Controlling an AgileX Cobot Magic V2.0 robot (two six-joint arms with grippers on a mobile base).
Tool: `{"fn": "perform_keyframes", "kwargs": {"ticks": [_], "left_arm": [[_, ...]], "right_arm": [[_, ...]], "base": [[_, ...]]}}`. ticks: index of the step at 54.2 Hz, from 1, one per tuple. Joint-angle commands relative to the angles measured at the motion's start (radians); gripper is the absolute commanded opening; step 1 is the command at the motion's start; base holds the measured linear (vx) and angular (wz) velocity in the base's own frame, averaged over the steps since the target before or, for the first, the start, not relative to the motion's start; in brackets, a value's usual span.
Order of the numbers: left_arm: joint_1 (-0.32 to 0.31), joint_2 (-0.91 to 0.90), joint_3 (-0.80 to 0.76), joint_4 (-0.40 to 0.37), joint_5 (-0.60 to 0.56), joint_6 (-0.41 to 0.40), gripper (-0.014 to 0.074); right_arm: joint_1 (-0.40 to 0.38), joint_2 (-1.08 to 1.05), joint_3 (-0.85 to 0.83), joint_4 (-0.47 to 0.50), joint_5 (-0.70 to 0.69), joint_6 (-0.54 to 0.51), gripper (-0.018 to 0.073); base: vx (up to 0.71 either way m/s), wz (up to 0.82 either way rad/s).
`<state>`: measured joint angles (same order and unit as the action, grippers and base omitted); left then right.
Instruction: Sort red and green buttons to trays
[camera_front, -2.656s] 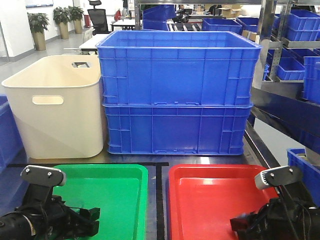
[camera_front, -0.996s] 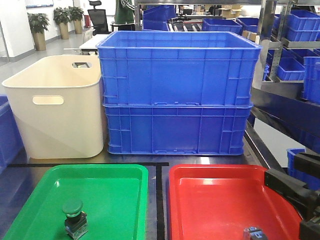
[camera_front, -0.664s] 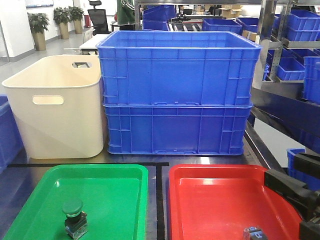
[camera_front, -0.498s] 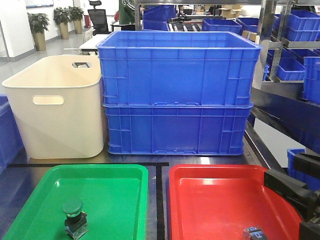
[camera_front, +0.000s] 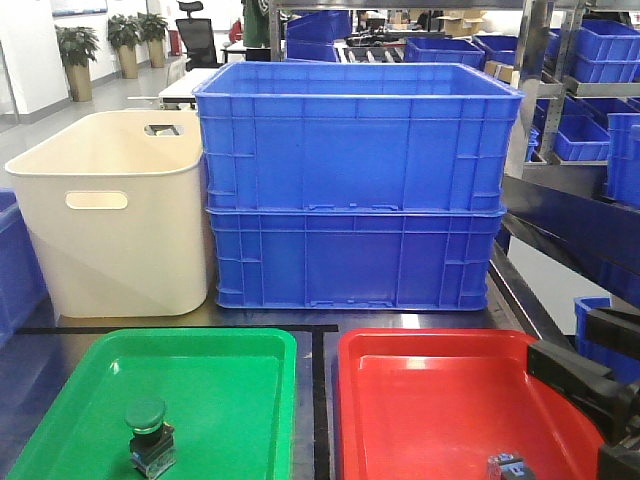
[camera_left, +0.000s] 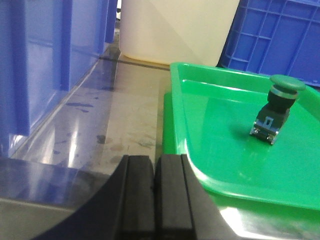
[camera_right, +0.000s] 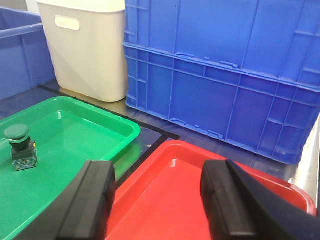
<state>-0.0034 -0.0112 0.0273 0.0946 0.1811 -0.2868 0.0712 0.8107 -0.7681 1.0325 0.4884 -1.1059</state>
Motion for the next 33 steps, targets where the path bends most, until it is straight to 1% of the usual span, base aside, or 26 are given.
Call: {"fn": "perform_keyframes", "kwargs": {"ticks": [1,10,15,18,22,25,28,30,33], "left_arm": [[0.002,-0.008,-0.02,-0.007,-0.116,0.001,-0.0007],[-0.009,-0.008,-0.02,-0.007,-0.175,0.001,-0.0007],[-0.034,-0.008,-0.02,-0.006,-0.198,0.003,-0.0007],[-0.048,-0.008,-0.02,-0.006,-0.198,0.044,-0.0007],[-0.055,-0.008,-0.02,-0.009,-0.198,0.146,-0.0006],[-0.055,-0.008,-0.02,-0.027,-0.199,0.221,-0.0006],[-0.055,-0.008,-0.02,-0.037,-0.2,0.253,-0.0006],[-0.055,-0.008,-0.022,-0.051,-0.204,0.255,-0.0006],[-0.055,-0.006,-0.023,-0.051,-0.207,0.255,-0.0006]], "right_arm": [[-0.004,-0.007,-0.033,0.032,-0.034,-0.002,0.0438],[-0.004,-0.007,-0.033,0.032,-0.031,-0.002,0.0438],[-0.004,-0.007,-0.033,0.032,-0.031,-0.002,0.0438],[-0.004,-0.007,-0.033,0.032,-0.031,-0.002,0.0438],[-0.004,-0.007,-0.033,0.032,-0.031,-0.002,0.0438],[-0.004,-0.007,-0.033,0.032,-0.031,-0.002,0.0438],[-0.004,-0.007,-0.033,0.032,-0.031,-0.002,0.0438],[-0.004,-0.007,-0.033,0.032,-0.031,-0.002,0.0438],[-0.004,-0.007,-0.033,0.032,-0.031,-0.002,0.0438]], "base": [[0.0,0.0],[0.0,0.0],[0.0,0.0],[0.0,0.0],[0.0,0.0],[0.0,0.0],[0.0,0.0],[0.0,0.0],[0.0,0.0]]}}
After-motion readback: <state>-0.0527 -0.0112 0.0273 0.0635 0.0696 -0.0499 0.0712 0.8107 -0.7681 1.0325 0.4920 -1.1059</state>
